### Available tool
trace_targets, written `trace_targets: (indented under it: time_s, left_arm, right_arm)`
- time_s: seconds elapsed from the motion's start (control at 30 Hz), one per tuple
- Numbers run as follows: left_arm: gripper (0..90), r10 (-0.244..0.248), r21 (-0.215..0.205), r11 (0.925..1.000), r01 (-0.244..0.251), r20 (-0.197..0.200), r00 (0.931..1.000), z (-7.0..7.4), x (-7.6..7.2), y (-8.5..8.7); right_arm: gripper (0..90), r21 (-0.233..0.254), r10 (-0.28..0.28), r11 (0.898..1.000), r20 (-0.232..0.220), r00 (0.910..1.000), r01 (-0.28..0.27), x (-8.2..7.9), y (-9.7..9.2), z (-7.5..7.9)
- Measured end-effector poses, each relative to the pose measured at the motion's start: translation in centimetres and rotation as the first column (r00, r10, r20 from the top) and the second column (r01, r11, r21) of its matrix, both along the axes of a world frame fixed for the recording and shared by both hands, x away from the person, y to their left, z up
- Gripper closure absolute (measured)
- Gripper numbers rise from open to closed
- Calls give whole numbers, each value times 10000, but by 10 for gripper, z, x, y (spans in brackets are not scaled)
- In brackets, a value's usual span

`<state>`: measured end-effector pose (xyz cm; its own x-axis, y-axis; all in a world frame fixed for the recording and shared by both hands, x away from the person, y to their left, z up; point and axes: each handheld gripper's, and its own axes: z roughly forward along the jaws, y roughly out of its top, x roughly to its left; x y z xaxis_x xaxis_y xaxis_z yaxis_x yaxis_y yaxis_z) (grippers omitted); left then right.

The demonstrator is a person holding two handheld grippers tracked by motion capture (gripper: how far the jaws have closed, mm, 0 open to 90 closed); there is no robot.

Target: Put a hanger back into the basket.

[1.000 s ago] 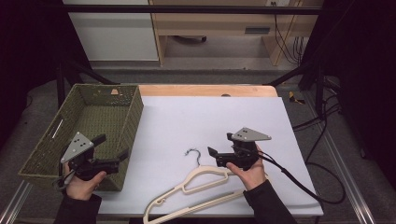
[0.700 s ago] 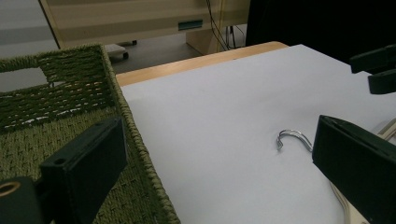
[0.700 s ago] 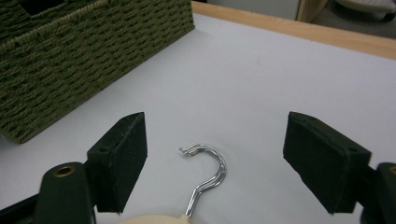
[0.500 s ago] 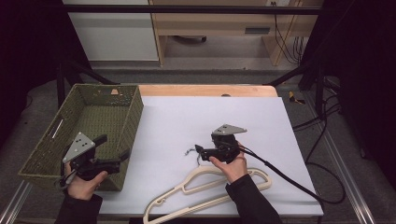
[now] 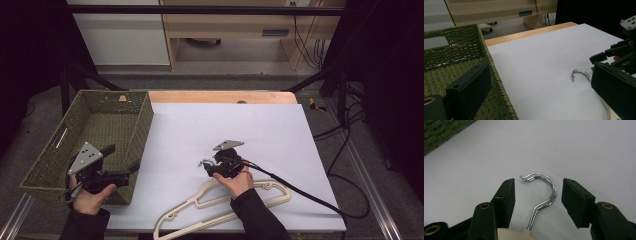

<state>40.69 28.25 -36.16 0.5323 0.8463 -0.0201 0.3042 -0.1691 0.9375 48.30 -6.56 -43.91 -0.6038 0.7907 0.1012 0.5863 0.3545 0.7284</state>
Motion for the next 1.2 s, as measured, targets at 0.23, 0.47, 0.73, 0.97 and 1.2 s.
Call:
trace_targets:
  time_s: [0.23, 0.47, 0.73, 0.97, 1.2]
  left_arm:
    - [31, -71, 69, 10000, 71, -23, 10000, -1, -1, -3]
    - [32, -110, 113, 9999, 111, -76, 9999, -2, 0, -6]
    - [34, -160, 141, 9998, 162, -141, 9998, -3, 0, -8]
    - [35, -264, 247, 9993, 270, -227, 9994, -6, 1, -13]
    - [37, -362, 235, 9990, 368, -262, 9990, -7, 0, -18]
  right_arm:
    - [552, -572, -181, 9982, -403, 9990, 158, -2, 4, -12]
    - [674, -658, -310, 9975, -704, 9970, 263, -4, 6, -21]
    - [815, -634, -322, 9977, -1016, 9943, 259, -2, 6, -25]
    - [855, -460, -342, 9985, -1391, 9897, 280, 0, 5, -23]
    - [878, -92, -437, 9990, -1574, 9866, 428, -1, 5, -19]
